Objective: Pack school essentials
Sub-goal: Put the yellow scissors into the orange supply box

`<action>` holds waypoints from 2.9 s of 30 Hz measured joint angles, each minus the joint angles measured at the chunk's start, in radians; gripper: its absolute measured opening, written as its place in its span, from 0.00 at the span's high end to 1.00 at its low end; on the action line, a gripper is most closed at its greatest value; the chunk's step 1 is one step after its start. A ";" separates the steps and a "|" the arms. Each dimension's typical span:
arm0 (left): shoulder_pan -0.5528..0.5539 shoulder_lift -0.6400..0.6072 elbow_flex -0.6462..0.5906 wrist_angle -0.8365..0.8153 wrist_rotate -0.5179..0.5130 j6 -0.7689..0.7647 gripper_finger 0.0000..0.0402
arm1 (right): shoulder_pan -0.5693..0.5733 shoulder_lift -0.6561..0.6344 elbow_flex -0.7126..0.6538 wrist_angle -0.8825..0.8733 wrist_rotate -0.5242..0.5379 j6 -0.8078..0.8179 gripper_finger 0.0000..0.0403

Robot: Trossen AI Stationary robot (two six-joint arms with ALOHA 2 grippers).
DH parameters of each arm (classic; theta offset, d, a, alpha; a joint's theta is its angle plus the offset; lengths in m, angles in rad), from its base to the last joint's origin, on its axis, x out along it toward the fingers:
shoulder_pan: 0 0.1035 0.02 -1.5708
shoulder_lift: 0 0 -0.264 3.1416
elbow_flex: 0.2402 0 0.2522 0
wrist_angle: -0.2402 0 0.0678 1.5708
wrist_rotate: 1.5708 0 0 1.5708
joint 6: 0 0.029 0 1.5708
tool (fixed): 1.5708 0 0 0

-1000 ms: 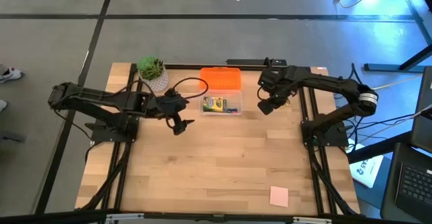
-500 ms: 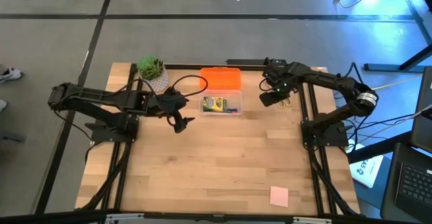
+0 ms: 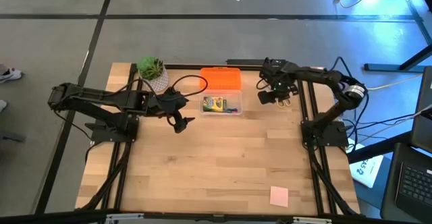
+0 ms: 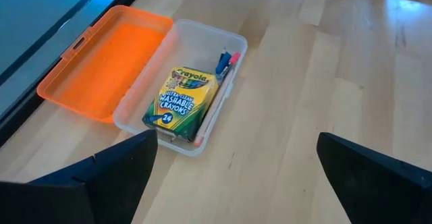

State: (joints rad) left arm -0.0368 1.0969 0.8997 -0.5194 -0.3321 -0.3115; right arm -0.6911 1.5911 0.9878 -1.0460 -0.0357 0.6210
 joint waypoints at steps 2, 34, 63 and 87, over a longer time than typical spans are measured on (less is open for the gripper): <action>0.000 0.000 0.000 0.000 0.000 0.000 0.00 | -0.011 0.025 0.000 0.000 0.001 -0.001 0.62; 0.000 0.000 0.000 0.000 0.000 0.004 0.00 | -0.123 0.214 0.000 0.038 -0.089 -0.202 0.62; 0.000 0.000 0.000 0.000 0.000 0.006 0.00 | -0.093 0.215 0.002 0.069 -0.063 -0.313 0.86; -0.001 0.000 0.000 0.000 0.000 0.007 0.00 | 0.024 0.216 0.020 0.029 -0.069 -0.337 0.95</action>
State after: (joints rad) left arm -0.0376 1.0973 0.8997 -0.5194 -0.3321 -0.3046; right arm -0.6676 1.8072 1.0074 -1.0173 -0.1050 0.2842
